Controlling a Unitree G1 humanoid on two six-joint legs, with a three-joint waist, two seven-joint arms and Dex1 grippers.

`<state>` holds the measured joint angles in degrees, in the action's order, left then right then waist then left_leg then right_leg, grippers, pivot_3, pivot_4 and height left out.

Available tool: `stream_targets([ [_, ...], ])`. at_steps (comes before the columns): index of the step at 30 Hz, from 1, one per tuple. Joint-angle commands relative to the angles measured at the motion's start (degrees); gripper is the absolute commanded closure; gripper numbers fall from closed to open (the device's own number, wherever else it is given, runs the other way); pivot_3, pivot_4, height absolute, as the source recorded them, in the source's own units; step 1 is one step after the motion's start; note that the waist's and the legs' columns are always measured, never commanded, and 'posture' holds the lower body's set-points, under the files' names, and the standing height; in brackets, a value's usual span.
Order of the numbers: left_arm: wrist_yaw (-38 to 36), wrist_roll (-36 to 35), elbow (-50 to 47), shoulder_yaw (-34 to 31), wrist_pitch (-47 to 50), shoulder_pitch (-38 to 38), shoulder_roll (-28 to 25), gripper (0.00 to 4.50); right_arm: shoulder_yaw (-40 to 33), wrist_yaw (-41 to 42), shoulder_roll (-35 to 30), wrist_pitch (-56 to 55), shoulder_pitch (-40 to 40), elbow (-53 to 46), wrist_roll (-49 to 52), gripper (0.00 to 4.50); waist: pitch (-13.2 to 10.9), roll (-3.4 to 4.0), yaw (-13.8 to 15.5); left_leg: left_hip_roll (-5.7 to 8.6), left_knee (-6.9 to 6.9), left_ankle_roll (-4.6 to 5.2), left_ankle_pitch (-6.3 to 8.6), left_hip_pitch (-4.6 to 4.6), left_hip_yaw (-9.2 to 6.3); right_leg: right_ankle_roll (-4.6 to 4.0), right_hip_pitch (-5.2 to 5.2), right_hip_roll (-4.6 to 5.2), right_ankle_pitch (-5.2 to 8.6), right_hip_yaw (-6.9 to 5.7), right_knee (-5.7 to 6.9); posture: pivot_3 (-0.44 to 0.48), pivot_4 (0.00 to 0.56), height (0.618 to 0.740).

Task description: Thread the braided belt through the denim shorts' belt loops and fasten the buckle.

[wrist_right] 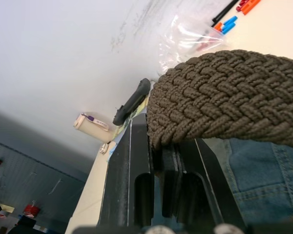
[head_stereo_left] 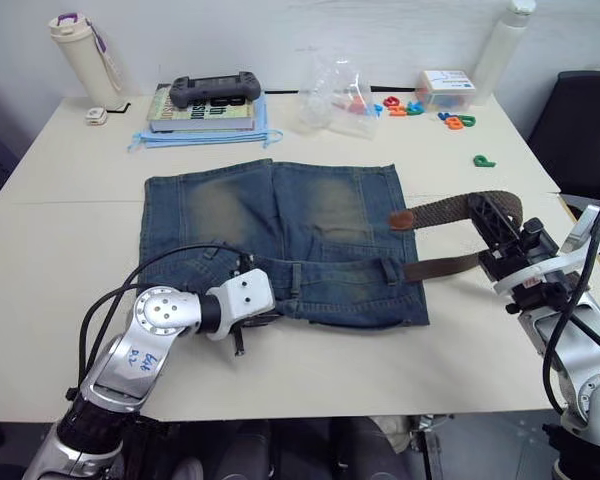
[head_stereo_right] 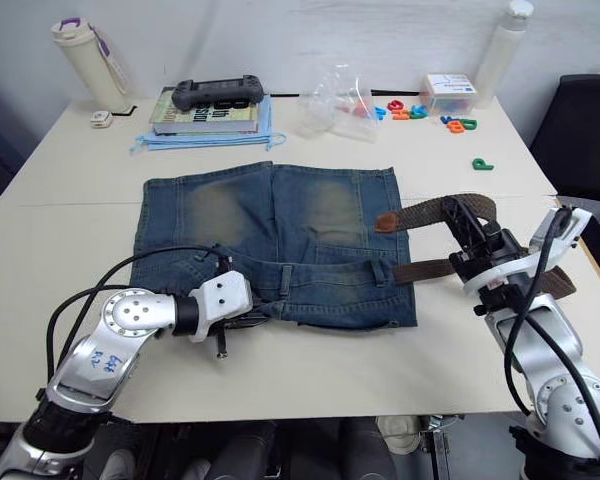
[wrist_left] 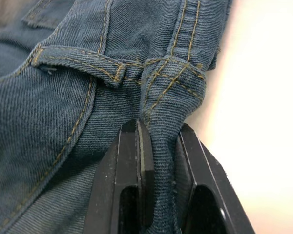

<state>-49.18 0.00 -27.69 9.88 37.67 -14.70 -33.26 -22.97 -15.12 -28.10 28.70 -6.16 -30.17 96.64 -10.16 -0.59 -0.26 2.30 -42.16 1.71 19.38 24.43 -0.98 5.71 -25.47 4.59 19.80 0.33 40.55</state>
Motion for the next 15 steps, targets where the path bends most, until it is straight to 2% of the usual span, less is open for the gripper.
stream_targets([
  [1,4.06,-0.56,-0.52,-2.35,-0.04,1.45,0.95,4.28,-1.78,-0.42,-1.67,0.01,-0.37,-0.43,1.92,4.5,0.0,0.0,0.13,0.0,0.0,0.0,0.0,0.0,-0.01,0.0,0.0,0.0,0.0,-0.01,0.0,0.0,0.15,0.667],
  [2,4.75,-1.13,-0.01,-2.77,-0.74,1.57,1.54,3.25,-1.73,-0.41,-2.0,0.15,-0.39,-0.11,1.95,4.5,0.0,0.0,0.17,0.0,0.0,-0.01,-0.01,0.0,-0.01,0.0,0.0,0.0,0.0,-0.02,0.0,0.0,0.15,0.667],
  [5,5.21,-4.53,2.24,-4.76,-0.75,0.81,3.12,2.1,-1.59,-0.13,-3.57,1.23,-0.7,0.96,2.14,4.5,0.0,0.0,0.31,0.01,-0.02,-0.01,-0.01,0.01,0.0,0.0,0.01,0.01,0.0,-0.01,0.0,0.0,0.15,0.667],
  [9,2.18,-10.83,3.57,-9.55,-2.68,-1.52,2.57,0.55,-2.52,-0.29,-6.96,3.03,-0.93,2.85,3.31,4.5,-0.01,0.0,0.28,0.01,-0.03,-0.01,-0.01,0.01,0.0,-0.01,0.01,0.01,-0.01,-0.03,0.0,0.0,0.15,0.667],
  [11,0.6,-15.07,3.63,-12.53,-1.92,-2.85,2.36,0.55,-3.15,-0.32,-8.71,4.03,-0.77,3.84,4.1,4.5,-0.02,0.02,0.3,0.01,-0.03,-0.01,-0.01,0.02,0.0,-0.01,0.01,0.01,-0.01,-0.03,-0.01,0.0,0.15,0.667],
  [15,-4.28,-29.07,3.2,-20.09,4.15,-3.77,1.76,0.55,-4.22,-0.39,-11.56,5.8,0.05,4.99,5.95,4.5,-0.02,0.02,0.29,0.01,-0.02,-0.01,-0.02,0.06,0.0,-0.01,0.01,0.02,-0.01,-0.05,-0.06,0.0,0.15,0.667],
])
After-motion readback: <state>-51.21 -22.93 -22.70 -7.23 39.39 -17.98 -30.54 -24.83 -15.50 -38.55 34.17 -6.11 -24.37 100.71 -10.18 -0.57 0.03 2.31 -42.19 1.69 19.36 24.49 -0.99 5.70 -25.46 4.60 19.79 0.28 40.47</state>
